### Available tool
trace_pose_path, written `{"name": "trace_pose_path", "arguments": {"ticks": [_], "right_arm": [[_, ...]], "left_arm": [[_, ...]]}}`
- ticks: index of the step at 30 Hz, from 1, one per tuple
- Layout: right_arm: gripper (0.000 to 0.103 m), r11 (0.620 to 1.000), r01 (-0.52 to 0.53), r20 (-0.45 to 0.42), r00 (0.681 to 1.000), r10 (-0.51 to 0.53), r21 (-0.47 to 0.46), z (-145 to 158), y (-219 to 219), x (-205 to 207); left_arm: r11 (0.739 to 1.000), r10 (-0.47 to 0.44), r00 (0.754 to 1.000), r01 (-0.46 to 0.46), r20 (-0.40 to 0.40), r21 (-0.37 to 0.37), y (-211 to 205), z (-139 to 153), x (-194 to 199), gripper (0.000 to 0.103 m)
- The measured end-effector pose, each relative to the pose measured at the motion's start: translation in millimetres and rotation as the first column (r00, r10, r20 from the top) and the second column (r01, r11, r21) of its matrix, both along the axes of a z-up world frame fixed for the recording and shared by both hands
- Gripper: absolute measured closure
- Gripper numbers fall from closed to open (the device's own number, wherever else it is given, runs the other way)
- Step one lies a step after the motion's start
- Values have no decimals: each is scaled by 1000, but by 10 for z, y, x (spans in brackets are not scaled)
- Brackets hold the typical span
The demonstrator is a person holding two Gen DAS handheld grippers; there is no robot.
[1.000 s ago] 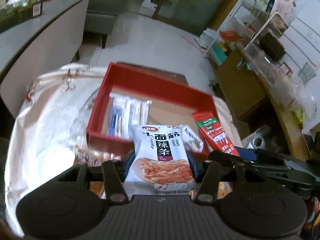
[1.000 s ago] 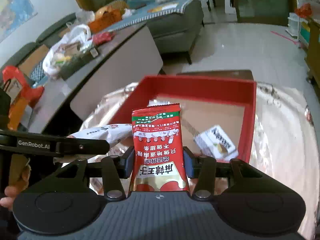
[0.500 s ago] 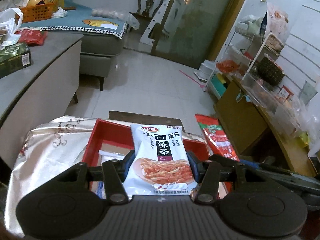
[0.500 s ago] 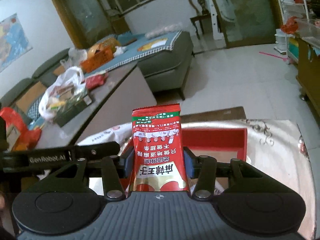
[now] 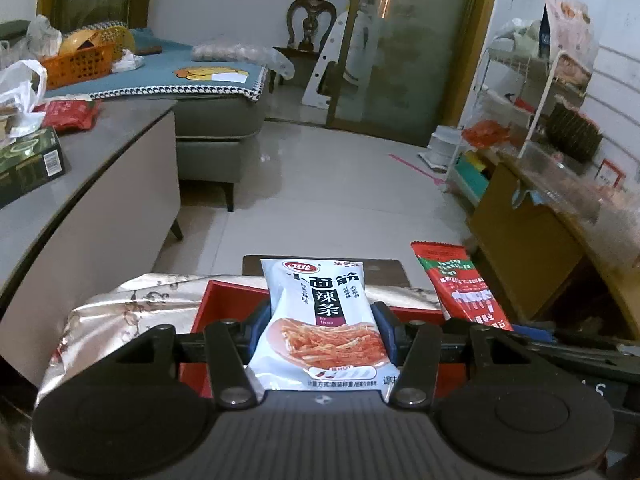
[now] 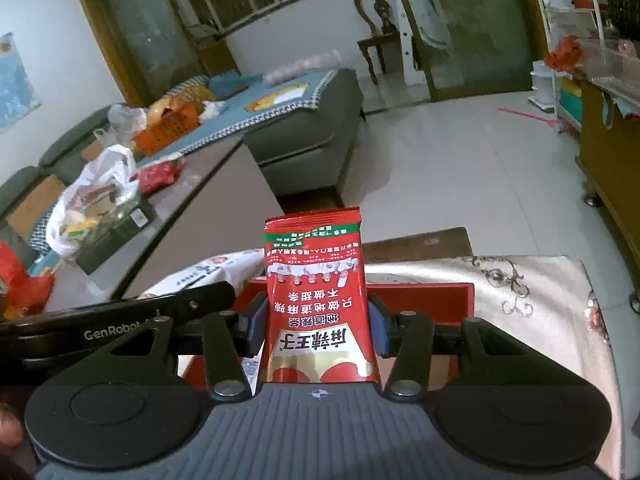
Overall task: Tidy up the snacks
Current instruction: 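Lift both packets over the red box and lower them inside, opening both grippers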
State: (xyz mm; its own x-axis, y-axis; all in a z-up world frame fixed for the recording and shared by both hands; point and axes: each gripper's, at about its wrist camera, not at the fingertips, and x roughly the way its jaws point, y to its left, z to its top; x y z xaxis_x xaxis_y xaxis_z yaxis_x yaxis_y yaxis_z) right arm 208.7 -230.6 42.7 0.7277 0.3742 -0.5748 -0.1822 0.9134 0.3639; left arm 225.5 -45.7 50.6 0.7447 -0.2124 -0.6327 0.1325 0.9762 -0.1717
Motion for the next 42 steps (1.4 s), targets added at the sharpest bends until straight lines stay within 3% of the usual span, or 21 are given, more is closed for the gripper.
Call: {"name": "trace_pose_path", "arguments": {"ticks": [21, 42], "right_arm": [[45, 995, -9, -135, 991, -4, -96, -448, 108, 244], [39, 983, -41, -255, 967, -6, -179, -854, 174, 351]], "left_arm": [[993, 0, 996, 10, -87, 115, -159, -480, 221, 57], [983, -17, 983, 49, -183, 174, -208, -879, 258, 57]]}}
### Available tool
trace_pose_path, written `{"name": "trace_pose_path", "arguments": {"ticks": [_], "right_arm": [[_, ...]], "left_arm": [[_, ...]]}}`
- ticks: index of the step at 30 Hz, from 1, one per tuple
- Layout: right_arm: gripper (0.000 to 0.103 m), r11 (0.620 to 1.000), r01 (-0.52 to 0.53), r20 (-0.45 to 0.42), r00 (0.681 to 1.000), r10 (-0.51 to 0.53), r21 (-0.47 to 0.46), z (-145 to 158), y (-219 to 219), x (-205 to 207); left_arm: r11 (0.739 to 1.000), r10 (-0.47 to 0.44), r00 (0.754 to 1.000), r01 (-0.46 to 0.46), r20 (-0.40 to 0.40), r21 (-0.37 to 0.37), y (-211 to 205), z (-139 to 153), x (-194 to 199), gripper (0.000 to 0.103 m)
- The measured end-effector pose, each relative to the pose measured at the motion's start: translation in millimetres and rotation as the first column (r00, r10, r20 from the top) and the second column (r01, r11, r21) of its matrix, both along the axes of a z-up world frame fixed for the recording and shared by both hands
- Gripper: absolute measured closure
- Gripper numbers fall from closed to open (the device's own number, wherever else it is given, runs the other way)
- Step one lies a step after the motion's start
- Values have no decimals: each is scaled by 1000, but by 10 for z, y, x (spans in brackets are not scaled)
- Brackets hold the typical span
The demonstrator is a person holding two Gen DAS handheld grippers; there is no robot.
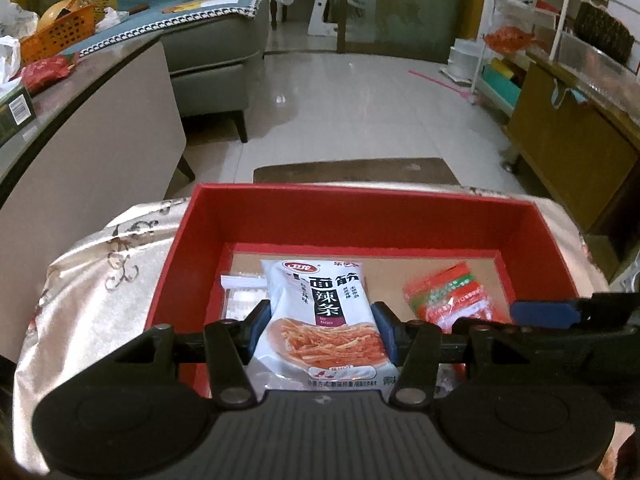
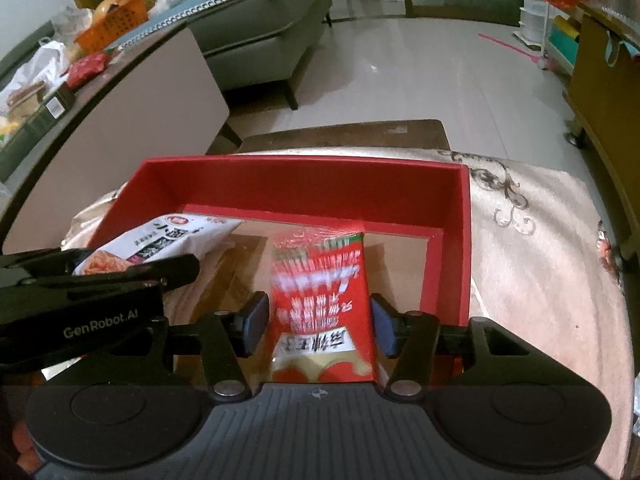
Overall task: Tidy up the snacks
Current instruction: 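Lift both packets over the red box and lower them inside, opening both grippers, then withdraw both grippers from the red box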
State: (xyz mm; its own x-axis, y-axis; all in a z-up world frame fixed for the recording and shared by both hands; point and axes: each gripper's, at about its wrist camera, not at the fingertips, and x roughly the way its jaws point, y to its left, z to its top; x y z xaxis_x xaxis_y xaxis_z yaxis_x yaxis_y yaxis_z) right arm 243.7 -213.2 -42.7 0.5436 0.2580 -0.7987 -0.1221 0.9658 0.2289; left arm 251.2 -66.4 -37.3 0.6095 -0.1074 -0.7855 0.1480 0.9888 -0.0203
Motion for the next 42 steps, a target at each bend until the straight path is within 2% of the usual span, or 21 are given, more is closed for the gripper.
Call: {"name": "trace_pose_path", "arguments": {"ticks": [5, 10, 21, 33, 42], "right_arm": [[38, 1000, -9, -7, 1000, 9, -10, -13, 2, 1], [35, 1000, -9, -15, 1000, 9, -16, -6, -11, -5], [28, 1000, -10, -2, 1000, 9, -14, 114, -30, -168], [24, 1000, -25, 44, 999, 25, 4, 328, 2, -385], [21, 999, -32, 44, 999, 32, 4, 357, 27, -468]], "left_arm": [[1000, -8, 1000, 9, -8, 27, -21, -30, -20, 54], [999, 3, 1000, -2, -17, 32, 10, -13, -43, 45], [1000, 16, 1000, -16, 2, 12, 103, 169, -260, 37], [1000, 24, 998, -24, 52, 5, 200, 349, -486, 36], [999, 39, 998, -39, 50, -15, 318, 408, -609, 36]]}}
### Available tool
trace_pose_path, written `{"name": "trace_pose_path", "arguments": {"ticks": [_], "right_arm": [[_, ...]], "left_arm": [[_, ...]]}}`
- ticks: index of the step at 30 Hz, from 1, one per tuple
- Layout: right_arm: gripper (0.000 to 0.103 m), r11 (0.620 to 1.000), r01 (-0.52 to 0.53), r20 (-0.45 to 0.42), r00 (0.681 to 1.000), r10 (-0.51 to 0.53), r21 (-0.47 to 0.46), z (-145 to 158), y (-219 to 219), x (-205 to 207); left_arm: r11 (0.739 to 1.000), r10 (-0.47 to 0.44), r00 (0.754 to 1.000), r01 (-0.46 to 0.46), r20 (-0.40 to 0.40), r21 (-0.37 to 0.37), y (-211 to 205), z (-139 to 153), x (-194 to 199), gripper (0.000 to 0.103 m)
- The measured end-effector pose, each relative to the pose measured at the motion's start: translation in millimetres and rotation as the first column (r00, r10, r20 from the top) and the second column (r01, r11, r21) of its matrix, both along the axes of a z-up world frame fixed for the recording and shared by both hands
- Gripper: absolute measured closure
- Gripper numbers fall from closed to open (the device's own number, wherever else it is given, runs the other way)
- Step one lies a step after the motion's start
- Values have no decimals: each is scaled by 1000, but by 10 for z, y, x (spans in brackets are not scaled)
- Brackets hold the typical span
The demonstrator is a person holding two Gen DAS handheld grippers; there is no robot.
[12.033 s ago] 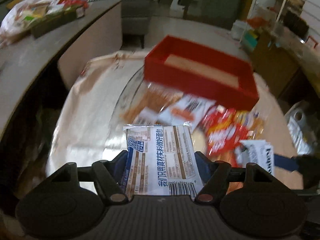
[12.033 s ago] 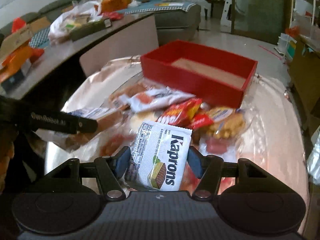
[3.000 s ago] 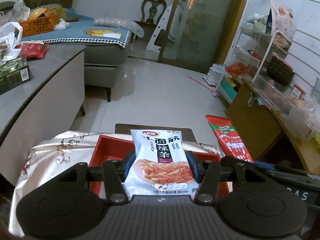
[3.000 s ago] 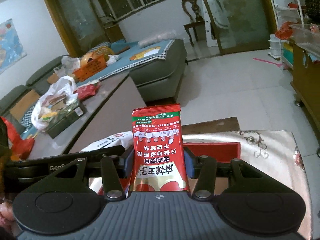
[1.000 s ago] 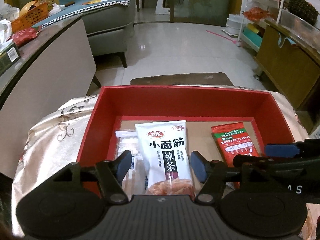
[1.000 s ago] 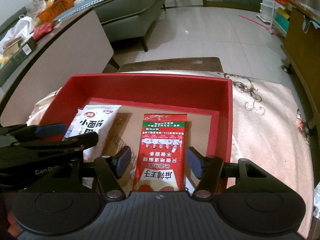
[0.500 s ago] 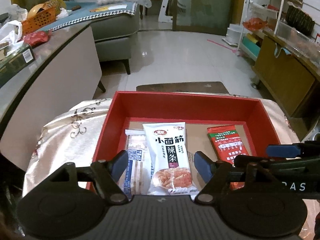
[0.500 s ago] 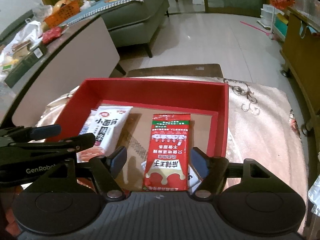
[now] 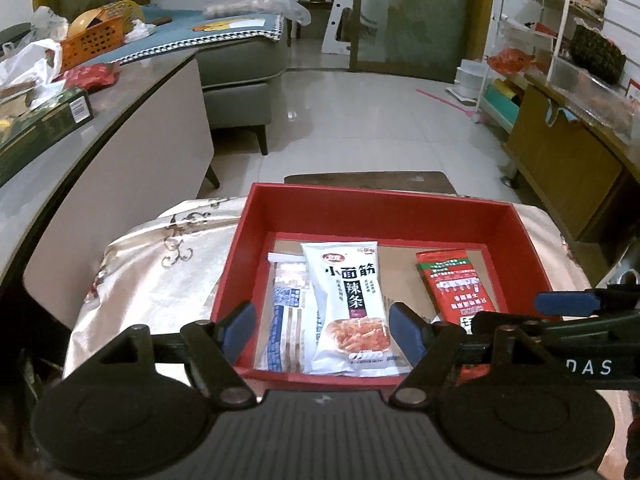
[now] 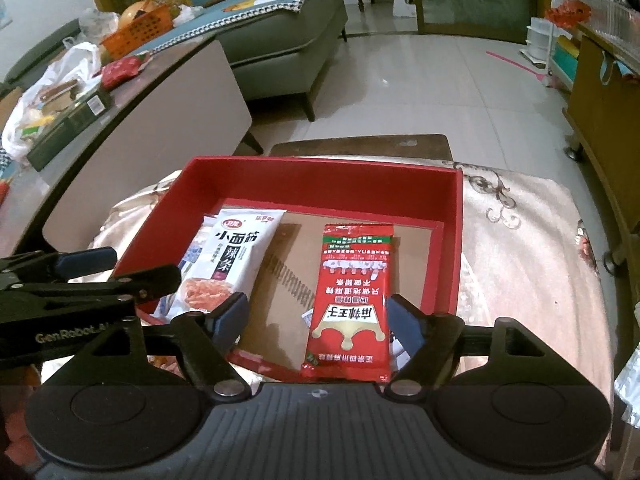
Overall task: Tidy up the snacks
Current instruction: 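Withdraw both grippers from the red box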
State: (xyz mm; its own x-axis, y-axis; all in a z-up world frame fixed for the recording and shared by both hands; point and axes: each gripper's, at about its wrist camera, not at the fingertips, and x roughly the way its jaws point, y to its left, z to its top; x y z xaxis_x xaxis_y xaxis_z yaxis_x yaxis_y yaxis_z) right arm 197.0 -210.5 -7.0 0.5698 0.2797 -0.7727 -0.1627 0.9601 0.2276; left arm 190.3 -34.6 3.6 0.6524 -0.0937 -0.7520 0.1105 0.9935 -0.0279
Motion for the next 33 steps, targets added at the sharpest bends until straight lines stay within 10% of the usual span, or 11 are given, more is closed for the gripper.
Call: {"name": "trace_pose_path", "arguments": {"ticks": [16, 33], "right_arm": [[17, 999, -37, -21, 999, 37, 1, 8, 46, -361], [16, 987, -163, -72, 984, 162, -6, -90, 365, -717]], "left_arm": [[1000, 17, 998, -17, -56, -12, 465, 3, -428, 35], [997, 49, 971, -33, -233, 71, 588, -662, -312, 34]]}}
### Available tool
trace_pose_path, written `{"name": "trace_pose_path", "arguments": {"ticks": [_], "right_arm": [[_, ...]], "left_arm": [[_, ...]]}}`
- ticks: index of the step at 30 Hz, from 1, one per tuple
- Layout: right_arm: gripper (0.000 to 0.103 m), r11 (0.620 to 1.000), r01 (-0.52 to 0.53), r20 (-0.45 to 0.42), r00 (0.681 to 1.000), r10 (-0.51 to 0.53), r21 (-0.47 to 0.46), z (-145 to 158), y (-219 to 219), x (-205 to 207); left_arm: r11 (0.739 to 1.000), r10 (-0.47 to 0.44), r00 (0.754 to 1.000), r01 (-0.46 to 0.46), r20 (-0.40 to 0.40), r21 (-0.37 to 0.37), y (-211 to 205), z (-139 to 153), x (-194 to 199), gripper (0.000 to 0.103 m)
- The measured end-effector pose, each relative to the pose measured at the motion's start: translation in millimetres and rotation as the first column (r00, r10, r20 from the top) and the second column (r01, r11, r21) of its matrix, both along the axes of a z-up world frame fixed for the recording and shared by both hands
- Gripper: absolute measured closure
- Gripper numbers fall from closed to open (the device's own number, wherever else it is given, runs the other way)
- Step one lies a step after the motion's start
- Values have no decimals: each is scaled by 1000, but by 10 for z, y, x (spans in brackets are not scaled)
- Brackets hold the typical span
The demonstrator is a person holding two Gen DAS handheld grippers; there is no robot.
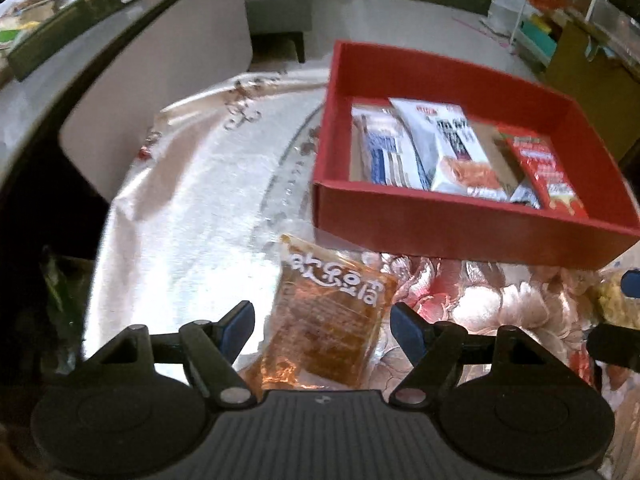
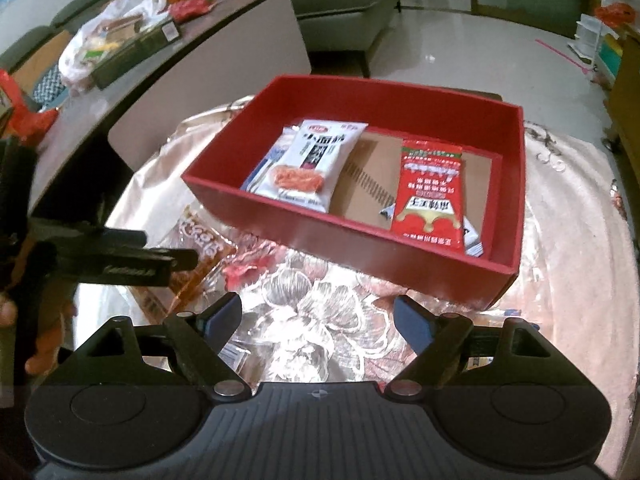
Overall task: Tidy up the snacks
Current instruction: 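Withdraw both grippers from the red box, then grasp the brown bread bag with the left gripper while the right grasps the clear-wrapped white cake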
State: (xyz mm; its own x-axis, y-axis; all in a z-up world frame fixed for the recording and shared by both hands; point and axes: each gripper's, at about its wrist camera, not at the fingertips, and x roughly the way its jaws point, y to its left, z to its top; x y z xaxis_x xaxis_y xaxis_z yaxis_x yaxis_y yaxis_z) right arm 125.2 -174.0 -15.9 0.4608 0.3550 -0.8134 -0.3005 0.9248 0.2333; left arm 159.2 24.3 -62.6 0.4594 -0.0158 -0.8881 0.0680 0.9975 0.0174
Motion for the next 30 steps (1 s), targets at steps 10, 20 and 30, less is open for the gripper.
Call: {"name": "trace_pose_path", "arguments": {"ticks": [10, 20, 30], "right_arm": [[15, 999, -36, -37, 999, 36, -10, -90, 95, 37], [11, 995, -101, -72, 992, 102, 24, -152, 379, -155], [10, 991, -129, -161, 978, 133, 32, -509, 843, -354]], "left_arm": [[999, -11, 999, 12, -31, 29, -126, -162, 34, 45], [993, 62, 998, -64, -24, -99, 183, 182, -191, 80], [989, 109, 993, -112, -35, -101, 269, 127, -123, 51]]}}
